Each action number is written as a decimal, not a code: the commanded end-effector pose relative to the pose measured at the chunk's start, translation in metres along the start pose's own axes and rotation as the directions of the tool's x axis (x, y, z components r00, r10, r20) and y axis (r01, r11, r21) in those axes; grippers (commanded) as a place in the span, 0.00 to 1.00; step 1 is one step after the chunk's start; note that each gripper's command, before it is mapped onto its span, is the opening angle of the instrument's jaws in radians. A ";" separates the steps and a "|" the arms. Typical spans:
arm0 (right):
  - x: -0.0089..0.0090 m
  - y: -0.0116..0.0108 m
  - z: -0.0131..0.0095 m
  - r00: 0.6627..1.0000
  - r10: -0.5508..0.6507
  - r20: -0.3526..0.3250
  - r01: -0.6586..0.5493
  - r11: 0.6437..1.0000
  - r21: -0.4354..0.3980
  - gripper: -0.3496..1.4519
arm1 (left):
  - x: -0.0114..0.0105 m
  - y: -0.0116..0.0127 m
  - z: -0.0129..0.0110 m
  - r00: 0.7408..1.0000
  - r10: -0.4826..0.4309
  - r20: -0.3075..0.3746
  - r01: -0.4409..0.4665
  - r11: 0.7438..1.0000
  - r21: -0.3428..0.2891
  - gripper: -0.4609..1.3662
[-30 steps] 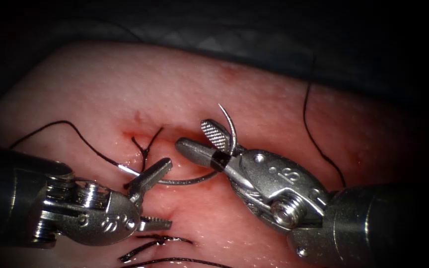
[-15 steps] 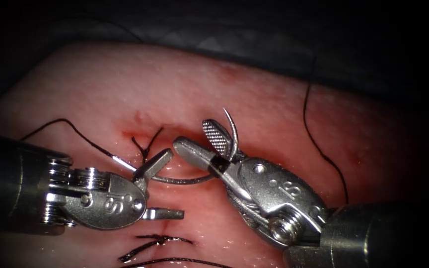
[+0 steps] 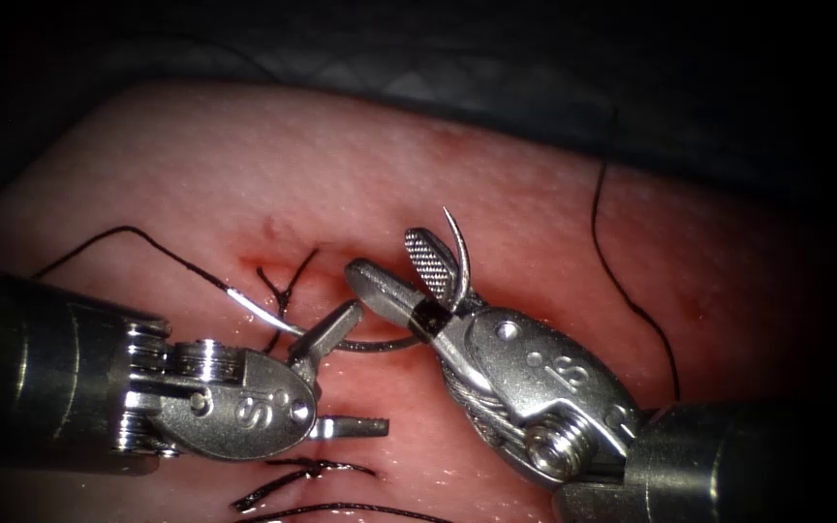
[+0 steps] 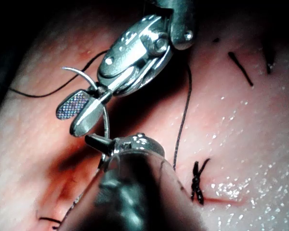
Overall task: Wound Closure
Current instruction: Pass the needle from the right to the left to adjust grip, then hand the needle from the left tool to the right tool
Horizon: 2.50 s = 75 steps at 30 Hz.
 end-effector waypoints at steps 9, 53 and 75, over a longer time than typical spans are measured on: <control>0.0002 -0.0006 -0.0004 1.000 0.019 0.001 -0.019 1.000 -0.017 0.00 | -0.0002 -0.0002 0.0007 1.000 -0.011 -0.012 0.011 1.000 0.008 0.39; -0.0017 -0.0002 -0.0022 0.996 -0.091 0.025 0.079 0.947 0.312 0.88 | -0.0019 -0.0102 -0.0002 0.833 0.507 -0.223 -0.514 0.857 0.028 0.06; 0.0005 0.0074 -0.0002 0.966 -0.167 0.198 0.056 0.881 0.469 0.51 | -0.0008 -0.0098 -0.0017 0.489 0.704 -0.514 -0.801 0.596 0.054 0.06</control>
